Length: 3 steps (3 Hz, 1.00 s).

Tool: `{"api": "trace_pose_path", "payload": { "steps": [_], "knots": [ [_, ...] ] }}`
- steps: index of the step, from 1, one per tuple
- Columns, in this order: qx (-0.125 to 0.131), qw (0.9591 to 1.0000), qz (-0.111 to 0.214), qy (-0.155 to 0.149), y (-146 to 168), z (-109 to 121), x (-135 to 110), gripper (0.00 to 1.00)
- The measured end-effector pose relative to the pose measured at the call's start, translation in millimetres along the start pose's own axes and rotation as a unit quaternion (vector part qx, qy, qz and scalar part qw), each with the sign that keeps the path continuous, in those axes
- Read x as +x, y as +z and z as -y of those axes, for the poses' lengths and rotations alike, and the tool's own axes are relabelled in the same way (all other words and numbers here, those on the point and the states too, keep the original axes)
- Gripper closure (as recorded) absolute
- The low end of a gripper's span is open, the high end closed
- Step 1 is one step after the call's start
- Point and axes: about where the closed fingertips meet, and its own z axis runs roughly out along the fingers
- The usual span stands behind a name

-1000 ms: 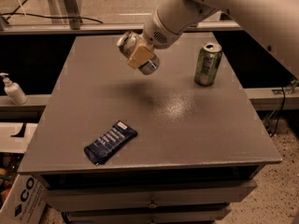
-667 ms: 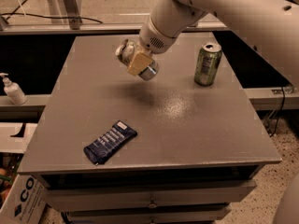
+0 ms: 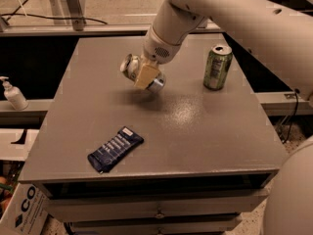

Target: Knock 7up can over

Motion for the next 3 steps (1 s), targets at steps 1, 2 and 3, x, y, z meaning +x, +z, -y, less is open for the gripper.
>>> {"api": "trace_pose_path", "payload": {
  "steps": [1,2,3],
  "knots": [
    [-0.019,0.9996,-0.015,-0.014,9.4,-4.7,3.6,0.83],
    [-0.028,0.999,-0.024,-0.025,14.8,-5.6,5.1,0.6],
    [-0.035,0.9985,-0.027,-0.034,18.7,-5.3,4.6,0.36]
  ]
}}
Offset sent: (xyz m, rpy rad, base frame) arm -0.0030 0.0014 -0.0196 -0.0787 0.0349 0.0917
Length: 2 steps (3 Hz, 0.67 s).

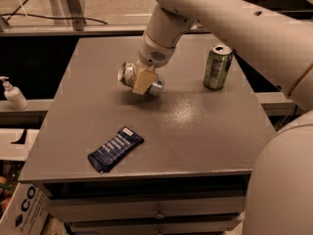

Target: Knock 7up can over

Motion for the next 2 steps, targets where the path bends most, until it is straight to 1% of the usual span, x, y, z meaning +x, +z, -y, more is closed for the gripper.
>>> {"api": "trace_pose_path", "payload": {
  "steps": [1,2],
  "knots": [
    [-0.003,1.0,0.0,-0.004,2.3,0.4,-0.3,0.14],
    [-0.005,1.0,0.0,-0.007,3.9,1.0,-1.0,0.0]
  ]
}}
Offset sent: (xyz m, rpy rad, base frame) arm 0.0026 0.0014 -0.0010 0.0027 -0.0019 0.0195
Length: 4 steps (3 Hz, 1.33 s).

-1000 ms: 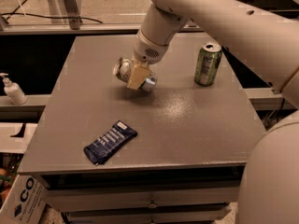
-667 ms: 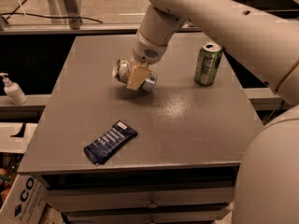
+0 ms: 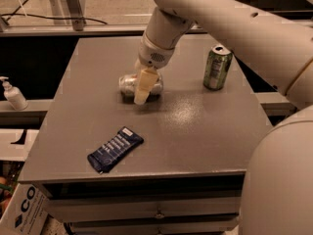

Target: Knock 7up can over

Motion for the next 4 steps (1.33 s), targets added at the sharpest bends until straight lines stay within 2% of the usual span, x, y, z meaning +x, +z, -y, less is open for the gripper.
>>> {"api": "trace_pose_path", "payload": {
  "steps": [1,2,3,4],
  "knots": [
    [0.0,1.0,0.0,0.0,0,0,0,0.0],
    [0.004,0.9992,0.034,0.019,-4,3,0,0.0],
    [0.021,0.9924,0.104,0.063,-19,5,4,0.0],
    [0.05,0.9805,0.156,0.109,-43,5,23,0.0]
  ]
}}
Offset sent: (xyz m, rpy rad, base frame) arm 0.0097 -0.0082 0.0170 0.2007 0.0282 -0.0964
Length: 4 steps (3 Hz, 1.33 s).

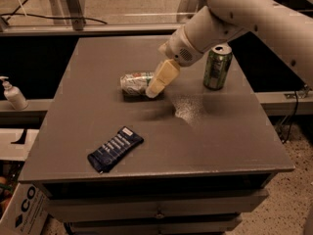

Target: Knock 7up can over

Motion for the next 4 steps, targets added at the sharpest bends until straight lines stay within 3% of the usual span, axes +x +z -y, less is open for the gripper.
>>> {"api": "trace_pose_path", "payload": {
  "steps": [2,4],
  "knots": [
    [0.03,0.9963,0.067,0.044,-22.2,-4.5,7.6,0.0],
    [0.036,0.9956,0.073,0.047,-17.5,-7.0,5.7,0.0]
  ]
}}
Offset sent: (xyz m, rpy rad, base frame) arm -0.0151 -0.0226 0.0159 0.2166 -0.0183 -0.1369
